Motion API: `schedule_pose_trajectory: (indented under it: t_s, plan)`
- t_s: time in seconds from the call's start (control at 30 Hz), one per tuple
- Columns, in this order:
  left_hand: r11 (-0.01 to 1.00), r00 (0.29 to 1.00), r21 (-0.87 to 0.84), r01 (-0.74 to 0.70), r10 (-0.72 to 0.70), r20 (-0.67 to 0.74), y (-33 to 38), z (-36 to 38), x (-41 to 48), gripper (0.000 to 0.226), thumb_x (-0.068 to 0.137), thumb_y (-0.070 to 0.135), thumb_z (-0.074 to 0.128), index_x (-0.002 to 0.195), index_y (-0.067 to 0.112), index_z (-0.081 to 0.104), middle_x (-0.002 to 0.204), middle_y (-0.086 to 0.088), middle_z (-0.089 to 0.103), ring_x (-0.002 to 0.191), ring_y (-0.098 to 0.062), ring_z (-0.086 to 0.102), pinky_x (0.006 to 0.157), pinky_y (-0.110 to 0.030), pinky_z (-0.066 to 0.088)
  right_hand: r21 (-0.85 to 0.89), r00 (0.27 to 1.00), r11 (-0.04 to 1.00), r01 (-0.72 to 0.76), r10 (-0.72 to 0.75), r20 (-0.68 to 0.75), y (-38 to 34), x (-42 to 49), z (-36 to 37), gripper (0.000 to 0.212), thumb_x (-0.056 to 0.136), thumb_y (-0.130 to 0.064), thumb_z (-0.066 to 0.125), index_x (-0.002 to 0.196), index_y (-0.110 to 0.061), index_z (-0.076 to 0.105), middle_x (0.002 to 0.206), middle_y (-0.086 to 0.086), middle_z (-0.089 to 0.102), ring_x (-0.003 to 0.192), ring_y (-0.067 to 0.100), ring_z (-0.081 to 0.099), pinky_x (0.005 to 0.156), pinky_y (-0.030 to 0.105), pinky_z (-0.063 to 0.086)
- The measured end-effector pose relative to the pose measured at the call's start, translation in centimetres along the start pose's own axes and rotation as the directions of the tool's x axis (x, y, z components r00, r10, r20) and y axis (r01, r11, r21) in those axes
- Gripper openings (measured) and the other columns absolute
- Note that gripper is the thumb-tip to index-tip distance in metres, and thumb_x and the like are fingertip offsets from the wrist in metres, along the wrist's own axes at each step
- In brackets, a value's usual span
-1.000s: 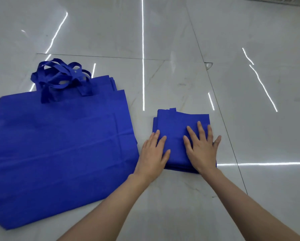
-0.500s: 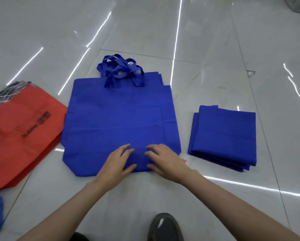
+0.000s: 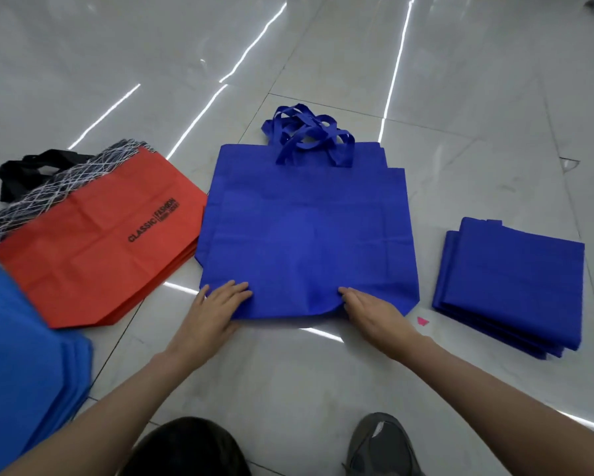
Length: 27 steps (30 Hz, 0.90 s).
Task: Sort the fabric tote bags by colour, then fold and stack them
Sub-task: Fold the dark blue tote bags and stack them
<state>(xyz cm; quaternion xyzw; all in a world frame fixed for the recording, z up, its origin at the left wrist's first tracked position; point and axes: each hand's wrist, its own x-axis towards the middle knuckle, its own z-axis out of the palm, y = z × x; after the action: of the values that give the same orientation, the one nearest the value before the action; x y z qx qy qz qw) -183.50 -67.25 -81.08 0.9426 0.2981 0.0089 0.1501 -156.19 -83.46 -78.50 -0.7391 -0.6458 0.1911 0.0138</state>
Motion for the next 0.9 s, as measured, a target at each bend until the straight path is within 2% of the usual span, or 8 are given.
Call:
schedule_pose_trajectory:
  t_s: [0.17,0.3,0.4,0.47,0.53,0.63,0.77,0.9]
  plan:
    - [0.987,0.978,-0.156,0.024,-0.056,-0.203,-1.5,-2.5,0.5,0.042,0.077,-0.004,0.068,0.115,0.014,0.064,0.126,-0.002,0.061,0.12,-0.02,0.053,0.099,-0.03,0.03,0.087,0.998,0.996,0.007,-0.001,-0.069,-0.3,-0.9,-2.3,0.044,0.103,-0.031,0.029,0.144,-0.014,0.033,0.141,0.002,0.047,0.124,0.02,0.047,0.098,0.026,0.035]
    - [0.922,0.912,-0.378,0.083,-0.223,-0.343,-0.6,-6.0,1.7,0.012,0.092,0.006,0.056,0.098,0.009,0.065,0.08,-0.001,0.065,0.071,-0.012,0.053,0.063,-0.02,0.035,-0.037,0.978,0.991,0.131,-0.135,-0.157,1.3,-2.2,-3.1,0.069,0.091,-0.061,0.036,0.138,-0.012,0.044,0.129,0.003,0.059,0.112,0.021,0.057,0.099,0.035,0.043]
    - [0.907,0.936,-0.417,0.056,-0.193,-0.295,-1.1,-7.8,2.3,0.011,0.095,0.014,0.053,0.094,0.01,0.062,0.073,0.001,0.062,0.067,-0.021,0.056,0.062,-0.021,0.038,0.014,0.965,0.998,0.056,-0.05,-0.259,4.5,-2.7,-3.3,0.047,0.08,-0.027,0.068,0.124,-0.014,0.059,0.127,0.002,0.062,0.113,0.025,0.061,0.097,0.046,0.047]
    - [0.884,0.941,-0.465,0.06,-0.206,-0.27,-1.6,-8.5,2.6,0.008,0.093,0.016,0.056,0.091,0.012,0.063,0.073,0.005,0.063,0.068,-0.015,0.058,0.063,-0.018,0.04,0.242,0.932,0.968,-0.06,0.141,-0.335,5.4,-2.4,-4.3,0.037,0.077,-0.002,0.072,0.112,-0.015,0.068,0.121,0.001,0.065,0.113,0.023,0.061,0.09,0.037,0.052]
    - [0.826,0.928,-0.556,0.09,-0.272,-0.254,-2.0,-9.1,2.9,0.007,0.085,0.016,0.067,0.088,0.021,0.064,0.081,0.014,0.065,0.073,0.0,0.059,0.066,-0.009,0.041,0.554,0.885,0.82,-0.143,0.356,-0.3,5.6,-1.8,-5.9,0.017,0.088,-0.008,0.065,0.101,-0.016,0.071,0.103,0.002,0.071,0.098,0.015,0.065,0.08,0.022,0.049]
    - [0.711,0.926,-0.68,0.181,-0.357,-0.126,-3.0,-9.3,2.8,0.034,0.073,0.021,0.079,0.101,0.033,0.062,0.097,0.021,0.065,0.092,0.008,0.058,0.08,-0.006,0.042,0.801,0.861,0.583,-0.137,0.47,-0.195,5.5,-0.6,-8.4,0.013,0.092,-0.017,0.059,0.088,-0.011,0.069,0.086,0.01,0.071,0.083,0.021,0.066,0.075,0.029,0.049]
    - [0.525,0.894,-0.818,0.233,-0.447,-0.032,-3.7,-8.5,3.0,0.036,0.078,0.008,0.073,0.108,0.023,0.062,0.106,0.007,0.066,0.101,-0.008,0.061,0.079,-0.008,0.044,0.909,0.829,0.397,-0.122,0.545,-0.126,5.3,0.3,-10.3,0.019,0.086,-0.031,0.063,0.087,-0.011,0.066,0.085,0.006,0.067,0.081,0.02,0.061,0.068,0.028,0.048]
    - [0.351,0.887,-0.918,0.184,-0.461,0.002,-3.1,-7.7,3.3,0.022,0.088,0.012,0.063,0.11,0.015,0.064,0.101,0.004,0.071,0.1,-0.012,0.064,0.075,-0.012,0.048,0.959,0.764,0.237,-0.157,0.645,-0.035,5.8,0.9,-9.8,0.054,0.071,-0.058,0.07,0.1,-0.013,0.06,0.097,0.002,0.066,0.089,0.019,0.061,0.07,0.03,0.049]
